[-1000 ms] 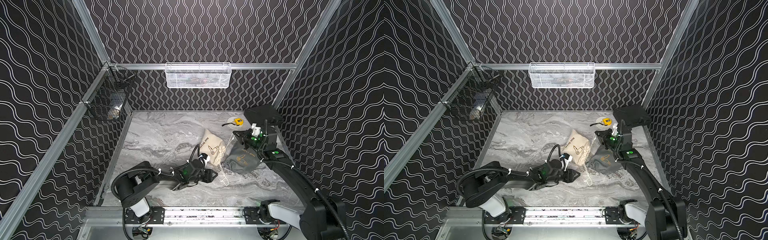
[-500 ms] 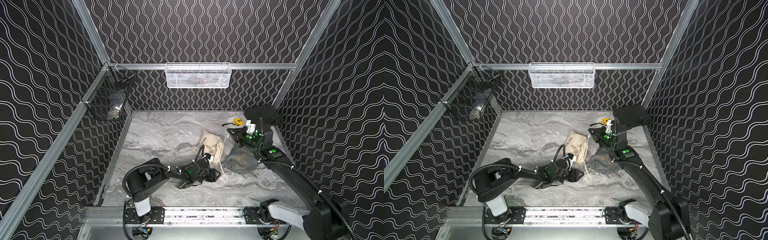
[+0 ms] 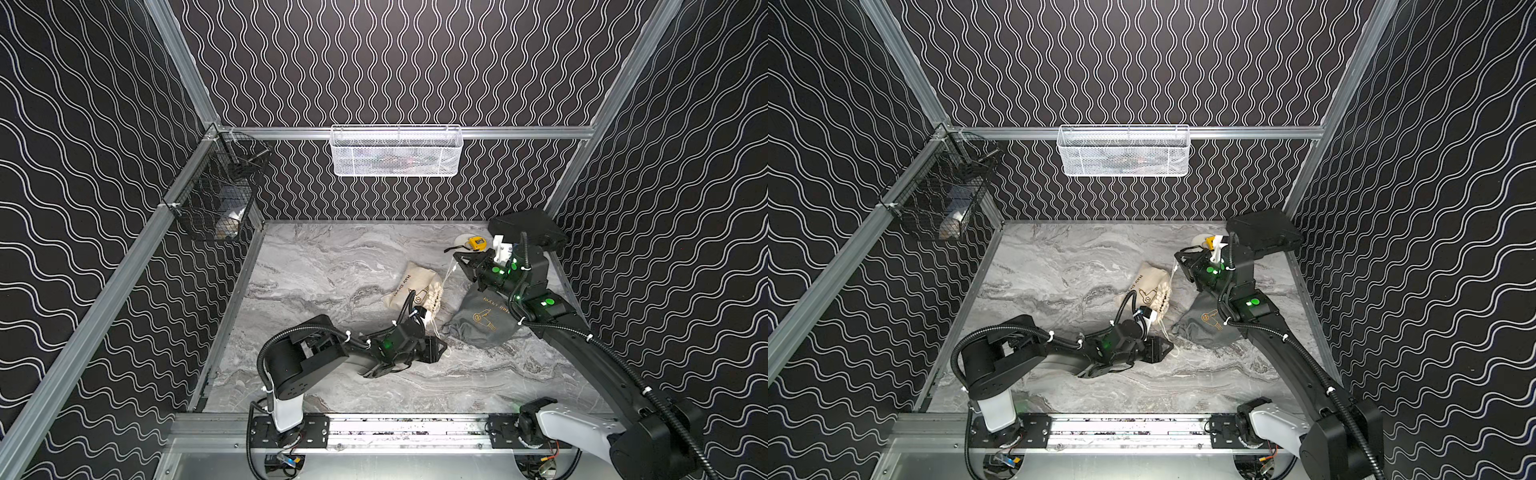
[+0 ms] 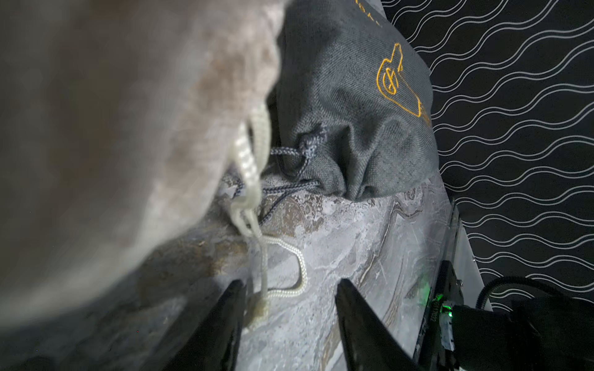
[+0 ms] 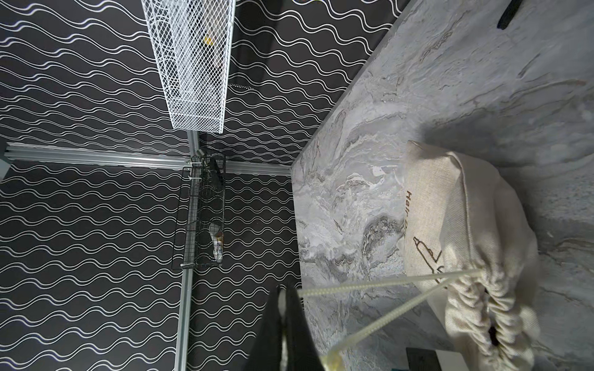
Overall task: Pack away hair dryers
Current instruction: Pull the drawstrings on both sides of the drawstring bag.
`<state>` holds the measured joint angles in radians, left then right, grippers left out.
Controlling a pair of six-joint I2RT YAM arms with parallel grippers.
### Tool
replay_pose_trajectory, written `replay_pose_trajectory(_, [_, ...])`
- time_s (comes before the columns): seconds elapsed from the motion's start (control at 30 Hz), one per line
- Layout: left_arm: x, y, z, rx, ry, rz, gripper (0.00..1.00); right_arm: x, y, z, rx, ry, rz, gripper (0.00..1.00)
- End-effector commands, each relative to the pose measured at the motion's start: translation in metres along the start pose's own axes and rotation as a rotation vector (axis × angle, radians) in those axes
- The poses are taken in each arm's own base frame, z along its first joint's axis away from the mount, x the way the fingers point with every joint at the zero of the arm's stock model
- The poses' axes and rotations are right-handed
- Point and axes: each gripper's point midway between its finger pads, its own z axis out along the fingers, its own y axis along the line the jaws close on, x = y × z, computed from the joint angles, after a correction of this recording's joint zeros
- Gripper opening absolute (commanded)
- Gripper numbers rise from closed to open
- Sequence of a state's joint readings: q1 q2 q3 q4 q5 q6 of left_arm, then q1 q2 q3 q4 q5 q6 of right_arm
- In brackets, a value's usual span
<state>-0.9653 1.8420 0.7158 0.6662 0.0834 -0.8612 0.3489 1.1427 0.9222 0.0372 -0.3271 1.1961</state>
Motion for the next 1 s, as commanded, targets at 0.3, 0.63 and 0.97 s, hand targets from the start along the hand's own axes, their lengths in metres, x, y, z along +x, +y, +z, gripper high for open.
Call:
replay_pose_trajectory(0.3, [-0.03, 0.012, -0.005, -0.096, -0.158, 0.03, 0.52, 0.001, 0.01, -0.002, -0.022, -0.007, 0.002, 0.0])
replay_pose_trajectory(0.63, [-0.039, 0.013, 0.007, -0.103, -0.197, 0.042, 0.44, 0.001, 0.014, -0.004, -0.029, -0.009, -0.002, 0.0])
replay_pose_trajectory(0.97, [-0.043, 0.012, 0.014, -0.094, -0.22, 0.054, 0.32, 0.001, 0.014, -0.005, -0.027, -0.009, -0.002, 0.0])
